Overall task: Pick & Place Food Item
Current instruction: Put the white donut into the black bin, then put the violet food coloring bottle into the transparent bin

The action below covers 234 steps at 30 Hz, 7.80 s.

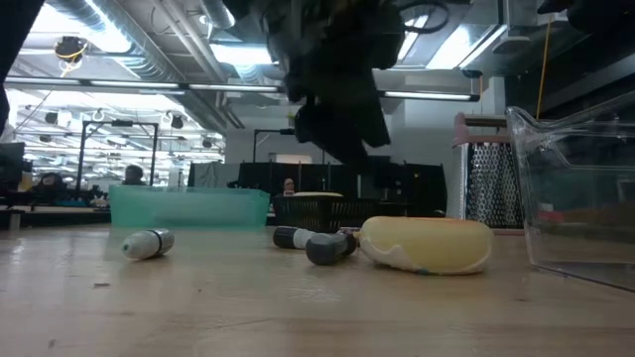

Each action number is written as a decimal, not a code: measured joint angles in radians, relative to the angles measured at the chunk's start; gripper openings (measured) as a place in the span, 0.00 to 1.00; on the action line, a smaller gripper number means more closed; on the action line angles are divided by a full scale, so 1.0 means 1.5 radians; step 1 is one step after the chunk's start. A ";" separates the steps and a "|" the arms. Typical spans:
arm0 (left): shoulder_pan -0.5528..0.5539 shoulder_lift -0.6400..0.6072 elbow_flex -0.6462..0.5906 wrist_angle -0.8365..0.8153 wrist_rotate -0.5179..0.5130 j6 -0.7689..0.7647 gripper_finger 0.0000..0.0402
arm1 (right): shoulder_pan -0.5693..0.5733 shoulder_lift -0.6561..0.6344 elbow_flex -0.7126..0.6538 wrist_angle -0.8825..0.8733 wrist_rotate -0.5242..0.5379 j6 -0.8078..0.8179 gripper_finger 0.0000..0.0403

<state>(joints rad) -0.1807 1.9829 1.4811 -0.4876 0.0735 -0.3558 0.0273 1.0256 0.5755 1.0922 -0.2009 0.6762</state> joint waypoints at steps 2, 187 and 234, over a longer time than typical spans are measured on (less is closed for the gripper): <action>-0.009 0.016 0.019 -0.002 -0.014 0.008 0.61 | 0.000 0.000 0.000 -0.004 0.001 -0.002 0.57; 0.476 -0.134 -0.206 0.156 0.127 0.137 0.41 | 0.000 0.000 0.000 -0.053 0.107 -0.050 0.57; 0.082 -0.669 -0.137 0.012 -0.214 -0.065 0.31 | 0.015 0.290 0.366 -0.364 0.212 -0.007 0.57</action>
<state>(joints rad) -0.0584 0.9798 1.2762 -0.4696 -0.2473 -0.4530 0.0495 1.4609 1.1247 0.5457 0.1167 0.6662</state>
